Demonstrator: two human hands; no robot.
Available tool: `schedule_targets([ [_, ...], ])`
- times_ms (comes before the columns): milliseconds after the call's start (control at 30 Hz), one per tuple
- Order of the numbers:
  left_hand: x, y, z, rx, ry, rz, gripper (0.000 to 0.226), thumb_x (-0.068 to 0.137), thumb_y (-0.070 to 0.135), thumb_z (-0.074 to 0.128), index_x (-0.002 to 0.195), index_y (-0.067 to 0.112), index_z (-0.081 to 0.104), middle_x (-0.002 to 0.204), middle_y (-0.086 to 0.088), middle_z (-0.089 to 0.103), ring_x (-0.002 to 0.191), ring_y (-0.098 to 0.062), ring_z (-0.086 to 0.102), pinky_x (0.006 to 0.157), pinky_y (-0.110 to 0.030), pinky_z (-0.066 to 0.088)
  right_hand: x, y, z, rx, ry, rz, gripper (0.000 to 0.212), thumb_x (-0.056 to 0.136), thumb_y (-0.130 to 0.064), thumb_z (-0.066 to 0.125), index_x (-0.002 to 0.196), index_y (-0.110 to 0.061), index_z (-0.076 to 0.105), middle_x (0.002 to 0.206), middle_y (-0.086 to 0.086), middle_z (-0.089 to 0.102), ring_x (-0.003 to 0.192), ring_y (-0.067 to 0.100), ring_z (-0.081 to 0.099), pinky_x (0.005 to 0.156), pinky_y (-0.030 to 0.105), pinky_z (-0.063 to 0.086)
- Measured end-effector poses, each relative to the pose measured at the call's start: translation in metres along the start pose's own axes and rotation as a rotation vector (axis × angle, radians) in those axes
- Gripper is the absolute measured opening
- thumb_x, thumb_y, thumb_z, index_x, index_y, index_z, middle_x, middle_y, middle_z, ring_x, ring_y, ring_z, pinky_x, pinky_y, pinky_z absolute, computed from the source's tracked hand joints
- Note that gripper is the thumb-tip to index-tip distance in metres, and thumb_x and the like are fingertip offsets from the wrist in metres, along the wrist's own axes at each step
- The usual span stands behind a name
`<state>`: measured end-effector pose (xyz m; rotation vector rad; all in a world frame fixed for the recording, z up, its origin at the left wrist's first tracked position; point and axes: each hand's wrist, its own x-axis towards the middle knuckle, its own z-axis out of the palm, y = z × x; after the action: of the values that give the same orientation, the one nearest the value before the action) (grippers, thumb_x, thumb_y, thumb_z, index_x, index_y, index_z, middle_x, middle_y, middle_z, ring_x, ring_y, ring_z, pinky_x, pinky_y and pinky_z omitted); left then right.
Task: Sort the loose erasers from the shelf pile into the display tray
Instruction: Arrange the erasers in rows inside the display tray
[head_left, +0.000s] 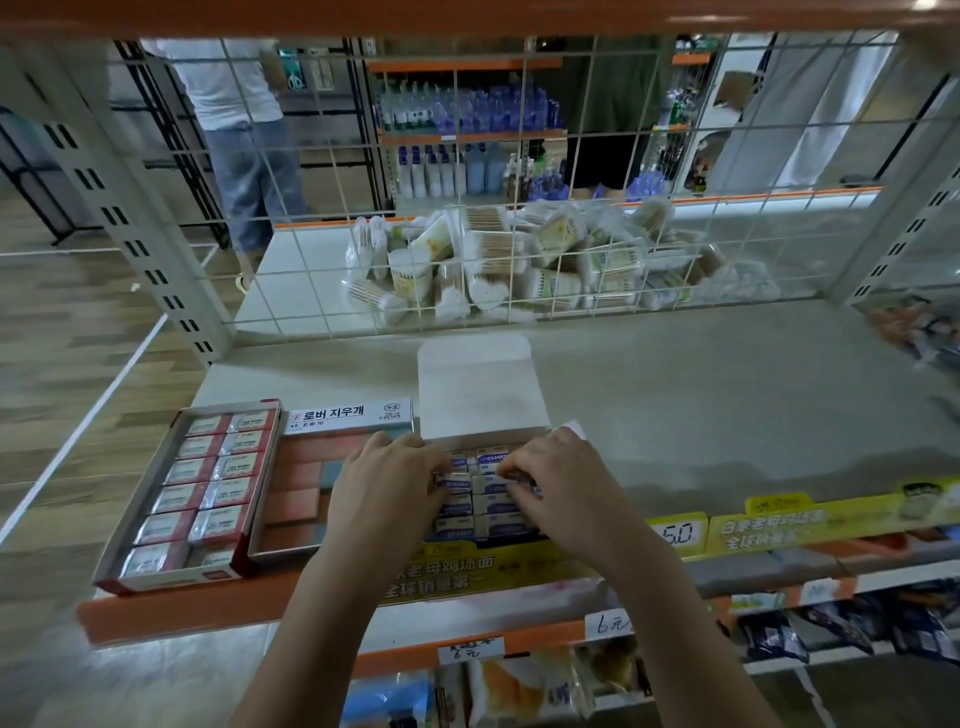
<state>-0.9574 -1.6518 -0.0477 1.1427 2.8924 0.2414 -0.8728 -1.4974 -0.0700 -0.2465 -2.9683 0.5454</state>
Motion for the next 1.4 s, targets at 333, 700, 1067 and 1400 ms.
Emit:
schedule_targets([
  [333,-0.004,0.002,0.001,0.016,-0.016,-0.01,0.029,0.094,0.043,0.045,0.117,0.035,0.06,0.121,0.017,0.054,0.102,-0.008,0.043,0.074,-0.021,0.03,0.0,0.001,-0.001,-0.006,-0.006,-0.012,0.027,0.097,-0.032,0.042,0.117,-0.027,0.06,0.115,-0.007,0.06,0.11,0.013,0.04,0.094,0.028,0.03],
  [700,0.012,0.021,-0.023,0.102,0.066,0.063,0.029,0.097,0.039,0.038,0.109,0.028,0.062,0.104,0.007,0.064,0.098,-0.015,0.056,0.078,-0.028,0.041,0.007,0.0,-0.022,-0.06,-0.032,-0.078,0.025,0.094,-0.026,0.049,0.114,-0.018,0.063,0.11,0.001,0.062,0.104,0.019,0.05,0.09,0.033,0.04],
  [1067,0.08,0.119,-0.012,0.212,0.028,0.52,0.038,0.097,0.042,0.038,0.128,0.023,0.048,0.122,-0.002,0.053,0.113,-0.023,0.047,0.089,-0.035,0.039,-0.026,0.085,-0.087,-0.192,0.091,0.387,0.037,0.094,-0.029,0.049,0.128,-0.017,0.051,0.127,0.007,0.052,0.121,0.023,0.042,0.101,0.034,0.035],
  [1400,0.127,0.266,0.026,0.106,0.07,0.75,0.036,0.095,0.042,0.04,0.124,0.023,0.051,0.12,-0.001,0.053,0.114,-0.023,0.046,0.087,-0.034,0.039,-0.107,0.216,-0.124,-0.215,0.084,0.635,0.04,0.093,-0.029,0.051,0.131,-0.017,0.048,0.131,0.007,0.048,0.123,0.026,0.043,0.102,0.037,0.036],
])
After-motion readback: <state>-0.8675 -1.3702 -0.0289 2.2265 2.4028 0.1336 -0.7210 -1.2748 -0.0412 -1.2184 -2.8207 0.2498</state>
